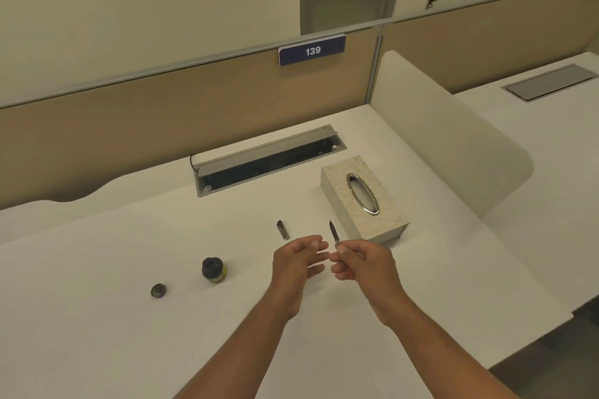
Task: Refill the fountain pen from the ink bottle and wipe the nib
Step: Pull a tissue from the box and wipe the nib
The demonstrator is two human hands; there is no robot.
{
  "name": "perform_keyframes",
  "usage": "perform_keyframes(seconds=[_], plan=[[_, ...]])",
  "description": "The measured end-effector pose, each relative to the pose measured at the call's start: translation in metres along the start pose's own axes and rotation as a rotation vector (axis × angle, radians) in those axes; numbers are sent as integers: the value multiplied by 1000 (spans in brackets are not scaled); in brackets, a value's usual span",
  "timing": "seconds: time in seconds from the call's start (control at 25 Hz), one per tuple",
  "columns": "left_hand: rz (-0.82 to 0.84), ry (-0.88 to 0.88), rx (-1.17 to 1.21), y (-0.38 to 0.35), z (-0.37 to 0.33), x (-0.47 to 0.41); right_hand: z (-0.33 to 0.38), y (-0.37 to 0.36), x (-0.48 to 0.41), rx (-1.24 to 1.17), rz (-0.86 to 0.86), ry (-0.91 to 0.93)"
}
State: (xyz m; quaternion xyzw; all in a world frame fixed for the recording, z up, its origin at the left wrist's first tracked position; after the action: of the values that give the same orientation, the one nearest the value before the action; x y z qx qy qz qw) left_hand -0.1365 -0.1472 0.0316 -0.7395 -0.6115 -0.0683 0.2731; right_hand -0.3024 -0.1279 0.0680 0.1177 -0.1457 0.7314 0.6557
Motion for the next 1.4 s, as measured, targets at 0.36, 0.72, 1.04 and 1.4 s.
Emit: perform_keyframes(seconds=[0.36,0.72,1.04,1.4], plan=[[-147,-214,-710,-78,-63,-105,13,85,-20,-136,-116,38],[-141,151,-1468,-112,-58,-175,8,114,-34,-150,-122,26],[-238,156,-1563,-119,-53,-184,7,118,-43,-121,-127,13],[-240,-9,-1118,-95,-67,-175,5,115,-47,-133,-130,24]])
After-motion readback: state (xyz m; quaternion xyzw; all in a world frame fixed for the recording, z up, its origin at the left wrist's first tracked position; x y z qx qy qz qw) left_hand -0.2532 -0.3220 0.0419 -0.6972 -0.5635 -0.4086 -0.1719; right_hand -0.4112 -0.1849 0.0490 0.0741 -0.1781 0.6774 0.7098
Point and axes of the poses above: each hand's wrist, its own x-axis away from the middle knuckle, its own y-axis out of the back of the hand, z = x × y, the point moved 6 cm from there along -x, towards the middle knuckle, and after that the axes turned 14 degrees about z, right-handed, at the moved point
